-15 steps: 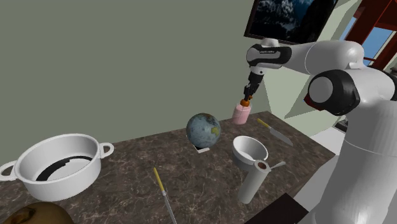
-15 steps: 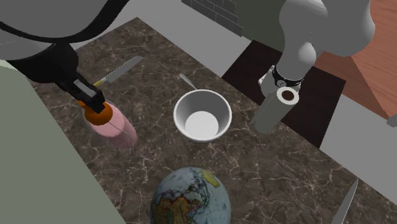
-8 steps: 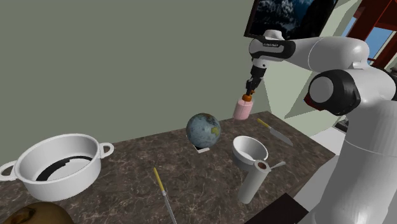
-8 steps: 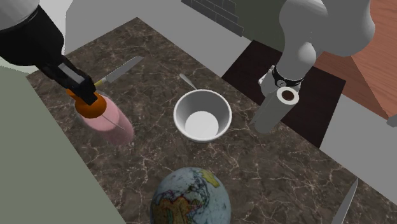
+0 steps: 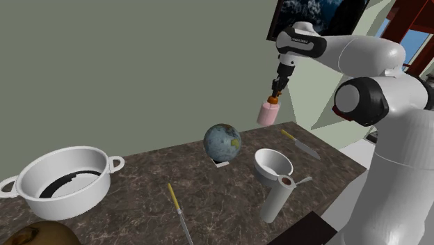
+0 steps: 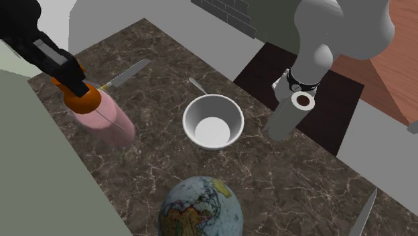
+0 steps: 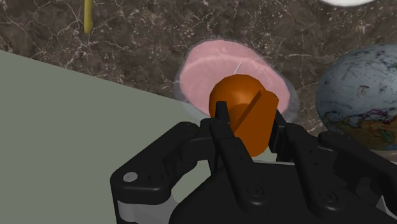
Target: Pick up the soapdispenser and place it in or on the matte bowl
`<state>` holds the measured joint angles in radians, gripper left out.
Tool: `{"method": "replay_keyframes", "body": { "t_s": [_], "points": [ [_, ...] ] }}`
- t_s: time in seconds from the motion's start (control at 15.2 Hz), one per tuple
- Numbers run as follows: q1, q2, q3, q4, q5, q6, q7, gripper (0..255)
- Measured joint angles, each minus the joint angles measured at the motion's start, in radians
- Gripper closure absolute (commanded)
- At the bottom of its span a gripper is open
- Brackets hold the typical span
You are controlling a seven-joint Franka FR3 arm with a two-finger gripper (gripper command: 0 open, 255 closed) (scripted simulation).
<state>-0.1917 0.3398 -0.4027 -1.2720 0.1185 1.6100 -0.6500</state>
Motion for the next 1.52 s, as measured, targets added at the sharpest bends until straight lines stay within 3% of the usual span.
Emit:
{"method": "replay_keyframes", "body": {
  "t_s": [0.79,1.32,1.52],
  "points": [
    [0.121,-0.478,0.052,-0.444,-0.182,-0.003,0.158,255],
    [0.133,-0.758,0.137,-0.629,-0.243,-0.093,0.263,255],
    [0.133,-0.809,0.156,-0.671,-0.248,-0.104,0.284,255]
  ]
}}
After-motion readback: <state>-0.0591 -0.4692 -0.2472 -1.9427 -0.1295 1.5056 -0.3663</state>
